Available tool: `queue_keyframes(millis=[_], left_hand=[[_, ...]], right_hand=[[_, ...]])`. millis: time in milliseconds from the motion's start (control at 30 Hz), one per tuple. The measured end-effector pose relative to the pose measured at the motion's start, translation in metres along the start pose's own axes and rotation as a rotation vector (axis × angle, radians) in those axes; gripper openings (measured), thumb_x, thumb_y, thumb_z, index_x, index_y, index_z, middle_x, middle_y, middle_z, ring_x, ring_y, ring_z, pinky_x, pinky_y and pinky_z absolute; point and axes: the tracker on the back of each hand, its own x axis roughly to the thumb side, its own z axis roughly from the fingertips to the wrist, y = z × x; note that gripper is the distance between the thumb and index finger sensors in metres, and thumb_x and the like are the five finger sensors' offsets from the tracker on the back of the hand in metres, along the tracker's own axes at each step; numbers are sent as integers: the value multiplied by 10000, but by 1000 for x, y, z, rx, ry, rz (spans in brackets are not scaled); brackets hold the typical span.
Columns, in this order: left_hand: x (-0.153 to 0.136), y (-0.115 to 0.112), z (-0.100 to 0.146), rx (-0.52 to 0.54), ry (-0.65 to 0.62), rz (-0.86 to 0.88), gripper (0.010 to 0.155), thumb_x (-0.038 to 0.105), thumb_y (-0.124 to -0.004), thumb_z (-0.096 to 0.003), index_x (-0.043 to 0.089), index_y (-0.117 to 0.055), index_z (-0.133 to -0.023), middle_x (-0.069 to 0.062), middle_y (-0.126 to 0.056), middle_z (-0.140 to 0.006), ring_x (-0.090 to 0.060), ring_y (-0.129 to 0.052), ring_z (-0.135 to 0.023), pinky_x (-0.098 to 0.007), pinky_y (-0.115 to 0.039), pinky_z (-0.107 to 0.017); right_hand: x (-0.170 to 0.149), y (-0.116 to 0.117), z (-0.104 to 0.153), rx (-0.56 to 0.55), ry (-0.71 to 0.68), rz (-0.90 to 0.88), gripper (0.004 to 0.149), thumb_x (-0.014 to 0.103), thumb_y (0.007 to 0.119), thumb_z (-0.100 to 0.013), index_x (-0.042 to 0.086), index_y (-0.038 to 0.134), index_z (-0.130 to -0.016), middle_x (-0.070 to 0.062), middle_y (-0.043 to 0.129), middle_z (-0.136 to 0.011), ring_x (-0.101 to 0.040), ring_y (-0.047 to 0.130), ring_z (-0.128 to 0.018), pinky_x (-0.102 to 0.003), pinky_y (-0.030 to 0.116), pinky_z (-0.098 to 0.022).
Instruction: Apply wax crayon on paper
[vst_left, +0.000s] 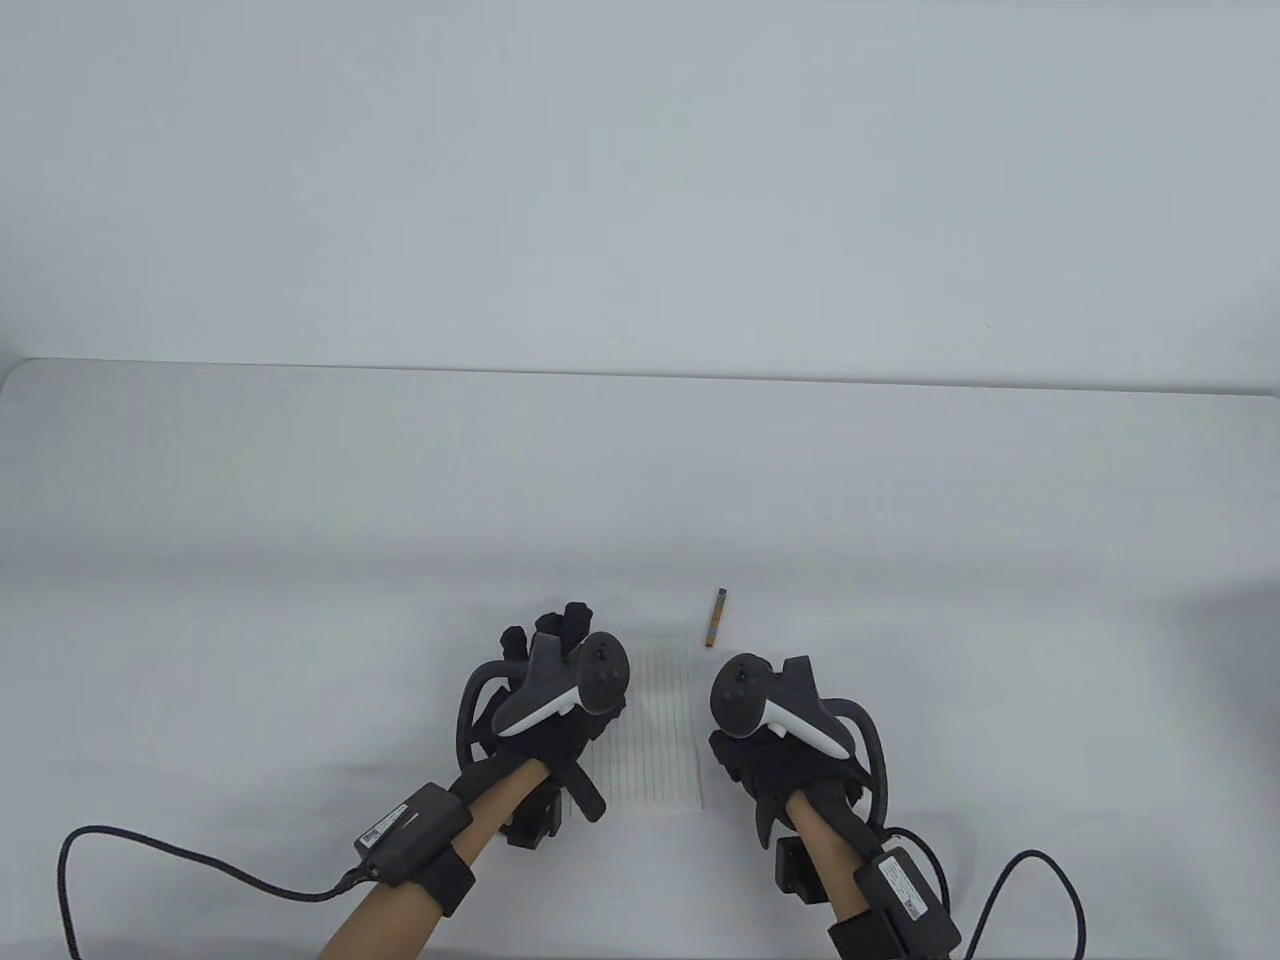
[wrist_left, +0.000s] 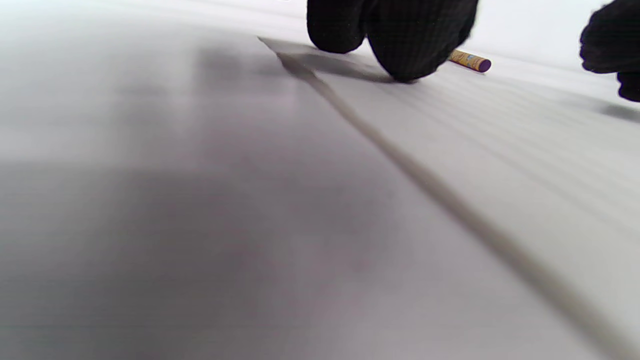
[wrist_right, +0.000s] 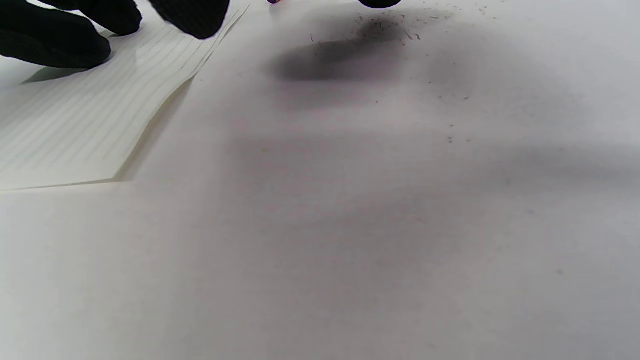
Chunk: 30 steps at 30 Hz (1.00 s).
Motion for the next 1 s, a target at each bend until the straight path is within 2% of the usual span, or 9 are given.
queue_keyframes(millis=[133, 267, 400, 533, 600, 733, 800, 867, 1000], left_hand=[[-6, -2, -1, -31, -8, 63, 626, 449, -632, -619, 286, -375, -1166, -68, -134, -1269, -430, -156, -1173, -713, -98, -763], [-6, -2, -2, -30, -12, 53, 624, 441, -630, -621, 281, -374, -1168, -83, -133, -1270, -432, -153, -1173, -713, -89, -763], [-7, 0, -1, -14, -21, 40, 630, 483, -617, -613, 281, -399, -1168, -71, -179, -1283, -423, -243, -1192, -741, -125, -763], [-9, 17, 6, 50, -45, 61, 651, 485, -628, -605, 284, -386, -1175, -64, -194, -1286, -411, -262, -1197, -736, -122, -767], [-12, 25, 10, 54, -64, 61, 718, 497, -655, -591, 280, -329, -1192, -62, -172, -1285, -405, -235, -1200, -721, -124, -776], [-19, 19, 17, -28, -115, 102, 806, 511, -650, -591, 270, -185, -1203, -37, -48, -1266, -381, -88, -1195, -691, -75, -767], [-23, 6, 18, -140, -170, 141, 842, 517, -625, -599, 284, -54, -1172, -5, 99, -1210, -350, 58, -1152, -658, 0, -750], [-28, -11, 16, -284, -236, 193, 881, 538, -601, -597, 341, 108, -1081, 57, 265, -1106, -275, 212, -1080, -599, 97, -727], [-33, -31, 10, -384, -217, 262, 864, 567, -583, -584, 365, 101, -1071, 111, 249, -1105, -195, 264, -1041, -532, 195, -671]], right_hand=[[0, 2, -1, 8, 4, 4, 686, 387, 581, -598, 172, 167, -1101, -145, 89, -1145, -374, 249, -1062, -622, 317, -729], [0, 3, -3, 15, 6, 9, 686, 387, 581, -598, 172, 166, -1101, -146, 89, -1145, -372, 250, -1060, -622, 315, -730], [-1, 3, -3, 14, 3, 5, 685, 388, 580, -599, 173, 168, -1101, -144, 89, -1145, -372, 249, -1061, -622, 315, -730], [-1, 3, -3, 10, 8, 8, 686, 387, 581, -598, 170, 168, -1101, -144, 89, -1145, -372, 251, -1061, -622, 316, -730], [-2, 3, -3, 10, 9, 5, 685, 387, 581, -599, 173, 166, -1101, -144, 89, -1145, -372, 250, -1061, -622, 316, -730], [-2, 3, -3, 5, 12, 5, 686, 387, 581, -598, 172, 166, -1101, -145, 88, -1145, -372, 250, -1061, -622, 318, -729], [-2, 3, -3, -1, 11, 3, 686, 387, 581, -598, 172, 167, -1101, -143, 89, -1145, -370, 251, -1061, -621, 318, -729], [-2, 3, -3, -2, 11, 5, 685, 387, 581, -598, 172, 169, -1101, -142, 91, -1146, -369, 254, -1062, -621, 319, -730], [-3, 4, -5, 2, 17, 9, 685, 387, 582, -597, 172, 171, -1101, -142, 94, -1146, -367, 256, -1062, -620, 319, -730]])
